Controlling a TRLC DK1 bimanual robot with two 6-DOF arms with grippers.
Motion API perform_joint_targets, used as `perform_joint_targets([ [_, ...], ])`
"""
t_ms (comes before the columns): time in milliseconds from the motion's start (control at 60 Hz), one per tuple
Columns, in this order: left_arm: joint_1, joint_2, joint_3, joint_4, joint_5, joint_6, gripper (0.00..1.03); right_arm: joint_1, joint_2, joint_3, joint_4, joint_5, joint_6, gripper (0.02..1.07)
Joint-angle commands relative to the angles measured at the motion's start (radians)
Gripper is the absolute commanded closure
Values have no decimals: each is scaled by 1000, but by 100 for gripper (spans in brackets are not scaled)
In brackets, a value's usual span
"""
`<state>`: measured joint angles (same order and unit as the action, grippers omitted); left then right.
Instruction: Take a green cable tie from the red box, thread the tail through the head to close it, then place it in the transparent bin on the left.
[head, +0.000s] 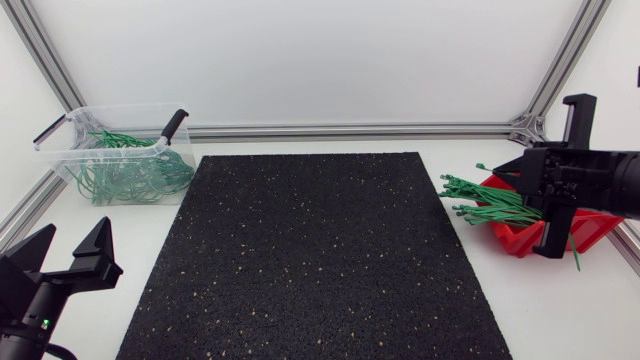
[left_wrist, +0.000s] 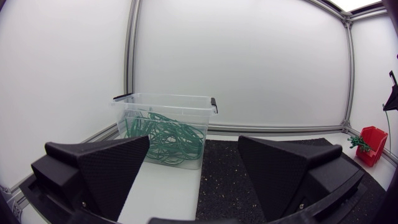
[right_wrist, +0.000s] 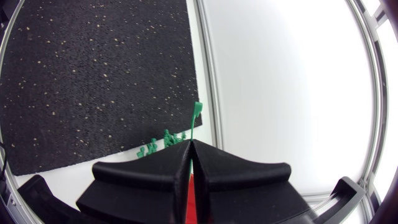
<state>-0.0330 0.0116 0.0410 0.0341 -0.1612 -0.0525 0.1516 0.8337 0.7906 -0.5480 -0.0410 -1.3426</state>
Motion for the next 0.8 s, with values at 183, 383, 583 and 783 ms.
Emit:
perform_joint_targets([
  [183, 5, 21, -41, -25, 15, -12, 4, 247, 22, -33, -55, 109, 286, 101],
  [383, 4, 24, -39, -34, 37, -4, 4, 434, 108, 22, -193, 105, 531, 101],
  [583, 1, 19, -39, -33, 45, 33, 4, 459, 271, 137, -262, -155, 824, 101],
  [783, -1, 19, -39, -33, 49, 37, 4, 387, 409, 199, -211, -522, 1007, 101],
])
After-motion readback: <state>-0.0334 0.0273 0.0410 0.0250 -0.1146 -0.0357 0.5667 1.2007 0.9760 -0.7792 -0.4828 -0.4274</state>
